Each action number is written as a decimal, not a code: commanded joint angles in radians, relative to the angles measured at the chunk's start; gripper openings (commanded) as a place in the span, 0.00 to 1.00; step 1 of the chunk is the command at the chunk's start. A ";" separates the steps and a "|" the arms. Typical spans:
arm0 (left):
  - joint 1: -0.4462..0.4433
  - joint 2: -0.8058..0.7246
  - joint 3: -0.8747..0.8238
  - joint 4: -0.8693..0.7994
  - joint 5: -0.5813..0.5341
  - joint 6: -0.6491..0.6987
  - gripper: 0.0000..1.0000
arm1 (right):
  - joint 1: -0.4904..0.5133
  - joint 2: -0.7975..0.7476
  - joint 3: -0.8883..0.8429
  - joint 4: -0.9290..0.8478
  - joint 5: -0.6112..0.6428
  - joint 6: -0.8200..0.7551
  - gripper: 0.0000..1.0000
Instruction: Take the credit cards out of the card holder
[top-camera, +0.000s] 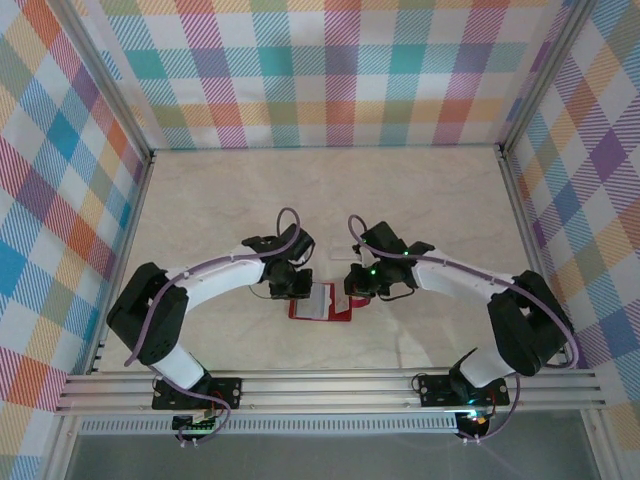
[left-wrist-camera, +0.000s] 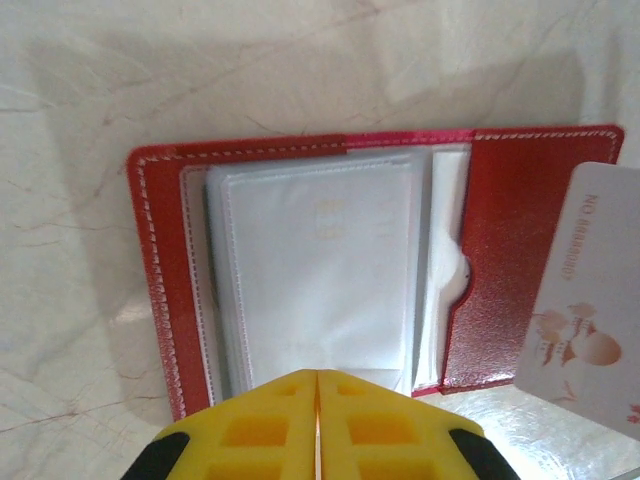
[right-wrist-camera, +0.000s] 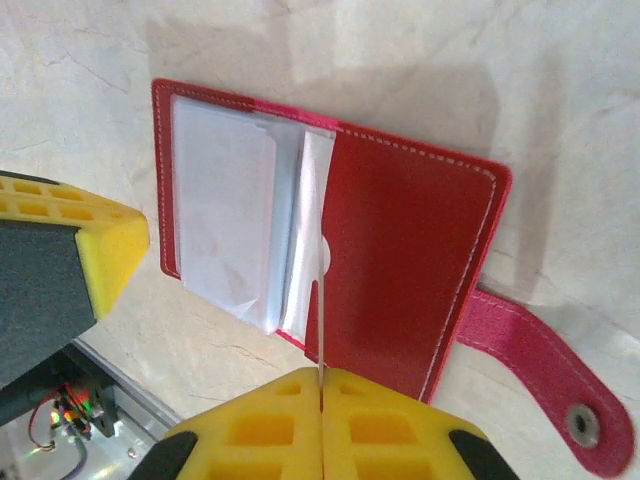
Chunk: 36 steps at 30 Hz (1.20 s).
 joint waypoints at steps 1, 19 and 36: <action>0.031 -0.050 -0.030 0.001 -0.009 -0.011 0.10 | 0.003 -0.044 0.065 -0.131 0.085 -0.167 0.07; 0.161 -0.076 -0.145 0.121 0.112 0.014 0.14 | 0.001 -0.033 0.290 -0.248 0.313 -1.208 0.00; 0.197 -0.108 -0.177 0.110 0.123 0.032 0.14 | -0.045 0.231 0.615 -0.530 0.297 -1.521 0.00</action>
